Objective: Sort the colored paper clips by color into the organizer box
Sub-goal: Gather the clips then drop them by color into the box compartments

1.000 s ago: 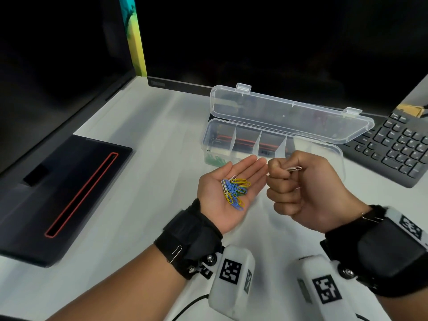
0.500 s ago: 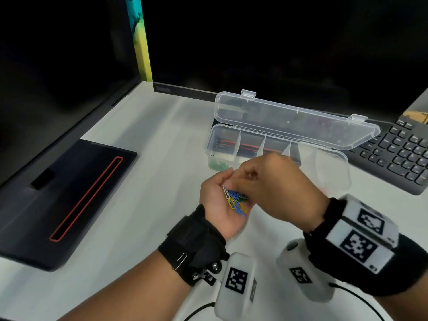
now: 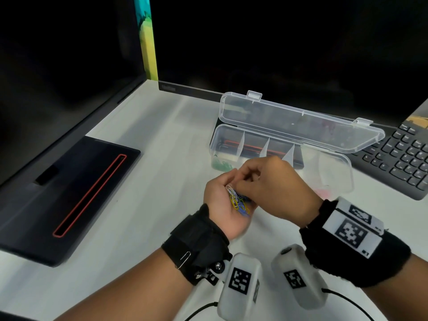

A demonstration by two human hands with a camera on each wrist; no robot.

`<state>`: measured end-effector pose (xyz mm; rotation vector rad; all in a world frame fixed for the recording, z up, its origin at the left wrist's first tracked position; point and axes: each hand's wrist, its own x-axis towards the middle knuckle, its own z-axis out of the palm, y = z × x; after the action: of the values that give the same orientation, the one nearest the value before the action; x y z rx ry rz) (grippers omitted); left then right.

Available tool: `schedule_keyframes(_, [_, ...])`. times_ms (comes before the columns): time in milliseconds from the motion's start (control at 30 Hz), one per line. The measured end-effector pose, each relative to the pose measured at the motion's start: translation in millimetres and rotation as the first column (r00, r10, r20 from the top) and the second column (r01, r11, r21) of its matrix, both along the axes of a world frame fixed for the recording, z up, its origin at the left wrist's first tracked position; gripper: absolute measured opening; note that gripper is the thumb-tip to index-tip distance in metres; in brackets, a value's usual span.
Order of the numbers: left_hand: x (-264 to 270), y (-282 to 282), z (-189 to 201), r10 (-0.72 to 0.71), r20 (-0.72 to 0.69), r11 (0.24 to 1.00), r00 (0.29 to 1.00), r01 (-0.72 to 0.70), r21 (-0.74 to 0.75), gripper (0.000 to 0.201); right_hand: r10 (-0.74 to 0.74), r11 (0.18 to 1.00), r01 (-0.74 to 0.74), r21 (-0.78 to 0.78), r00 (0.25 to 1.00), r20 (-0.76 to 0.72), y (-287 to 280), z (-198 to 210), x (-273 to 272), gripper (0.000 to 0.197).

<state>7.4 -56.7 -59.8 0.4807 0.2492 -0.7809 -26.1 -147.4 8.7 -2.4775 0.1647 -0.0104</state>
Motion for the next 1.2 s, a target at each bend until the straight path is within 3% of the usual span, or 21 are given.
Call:
schedule_keyframes(100, [0,1,-1,-0.007,-0.005,1.000,1.000,0.007,-0.011,0.038,0.025,1.000,-0.025,0.014,1.000,-0.002,-4,0,0,0.003])
schedule_keyframes(233, [0,1,-2,-0.008,-0.040,1.000,0.999,0.009,0.017,0.032,0.114,0.959,-0.108,-0.262,0.993,0.010,6,0,-4,0.005])
schedule_keyframes(333, [0,3,-1,-0.003,-0.042,1.000,0.999,0.003,-0.007,0.036,0.111,0.946,-0.104,-0.308,0.994,0.006,8,2,-2,0.007])
schedule_keyframes(433, [-1,2,2,0.009,-0.016,0.999,1.000,-0.010,-0.035,0.037,0.065,0.991,-0.064,-0.120,0.998,0.009,5,6,-2,0.007])
schedule_keyframes(500, [-1,1,3,0.028,0.000,0.998,1.000,-0.028,-0.057,0.042,-0.008,0.981,0.012,0.196,1.000,-0.024,3,13,-3,0.012])
schedule_keyframes(567, [-1,0,3,0.029,0.008,0.997,1.000,-0.028,-0.074,0.049,-0.072,0.822,0.146,0.551,0.985,-0.154,-3,19,-5,0.024])
schedule_keyframes(667, [-1,1,4,0.004,0.032,0.998,0.999,-0.002,-0.058,0.049,0.037,0.448,0.243,0.860,0.956,-0.290,-14,22,-7,0.025])
schedule_keyframes(733, [0,1,4,-0.008,0.047,0.999,0.999,0.010,-0.051,0.049,0.094,0.306,0.255,0.917,0.951,-0.295,-19,20,-6,0.025])
schedule_keyframes(800, [-1,2,3,-0.014,0.049,0.998,0.999,0.017,-0.061,0.050,0.125,0.250,0.243,0.937,0.952,-0.280,-23,19,-5,0.024])
schedule_keyframes(933, [-1,2,6,-0.007,0.038,0.998,0.999,0.009,-0.055,0.050,0.161,0.248,0.253,0.935,0.941,-0.297,-23,19,0,0.032])
schedule_keyframes(1100, [1,1,4,0.009,0.035,0.999,0.999,-0.007,-0.042,0.051,0.124,0.330,0.287,0.899,0.931,-0.343,-15,22,3,0.041])
schedule_keyframes(1200, [3,0,0,0.014,0.034,0.999,0.999,-0.013,-0.045,0.053,0.150,0.290,0.291,0.912,0.927,-0.343,-14,19,4,0.036])
